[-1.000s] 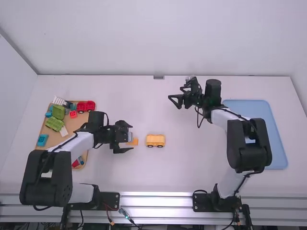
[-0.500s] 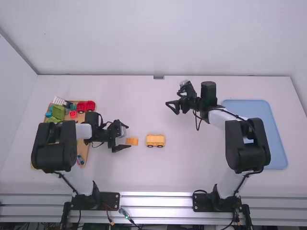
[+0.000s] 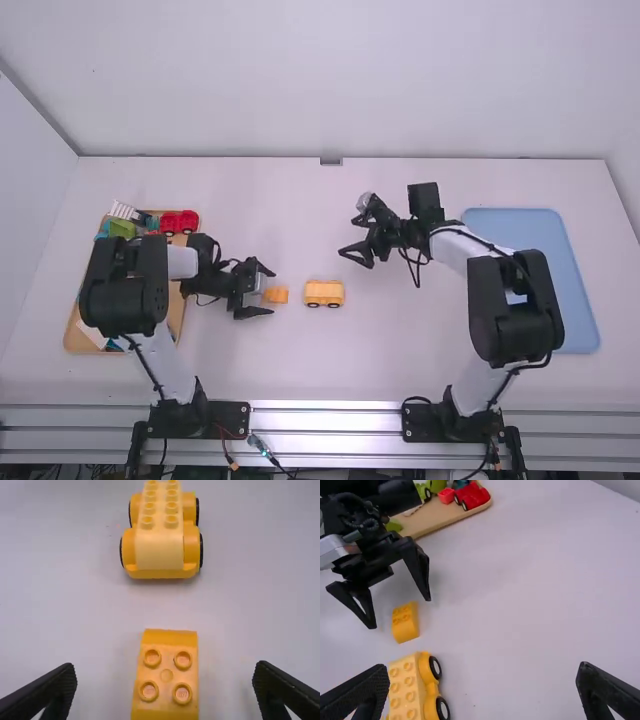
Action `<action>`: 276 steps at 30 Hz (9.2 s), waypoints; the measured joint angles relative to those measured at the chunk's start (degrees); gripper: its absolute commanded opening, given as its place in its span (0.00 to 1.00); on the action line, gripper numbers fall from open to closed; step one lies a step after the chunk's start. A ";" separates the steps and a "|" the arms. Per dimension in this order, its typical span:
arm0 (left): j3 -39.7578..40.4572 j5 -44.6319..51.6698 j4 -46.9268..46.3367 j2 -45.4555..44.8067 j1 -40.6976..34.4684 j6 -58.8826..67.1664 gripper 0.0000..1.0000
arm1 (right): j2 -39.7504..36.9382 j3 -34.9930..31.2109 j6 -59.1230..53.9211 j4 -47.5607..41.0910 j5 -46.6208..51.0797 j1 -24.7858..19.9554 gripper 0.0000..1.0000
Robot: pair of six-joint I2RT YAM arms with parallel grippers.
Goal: Assemble lego blocks to make yellow taxi
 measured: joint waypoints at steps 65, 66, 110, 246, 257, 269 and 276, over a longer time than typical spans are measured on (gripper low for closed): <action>-0.22 1.03 7.69 2.91 -0.85 -10.10 0.99 | -4.68 -27.76 -0.70 33.07 -3.67 1.79 0.99; -0.22 1.18 7.72 2.91 -0.83 -10.12 0.99 | -4.20 -27.76 -1.55 33.07 -4.07 2.10 0.99; -2.51 1.42 8.79 2.89 -0.85 -7.19 0.10 | -4.02 -27.76 -1.79 33.24 1.68 3.93 0.99; -8.68 -3.43 44.33 -5.49 -22.73 -53.81 0.02 | 19.63 -19.50 -10.23 43.67 -5.66 8.17 0.56; -7.61 -1.46 40.87 -5.49 -22.64 -55.36 0.02 | 19.61 -19.50 -10.91 42.95 -6.45 8.20 0.56; -7.13 -2.45 39.10 -5.09 -22.93 -53.57 0.02 | 19.63 -19.50 -11.10 42.91 -6.56 8.20 0.56; -5.97 0.37 41.51 -2.03 -22.97 -53.57 0.02 | 19.63 -19.54 -11.52 42.95 -6.40 7.76 0.56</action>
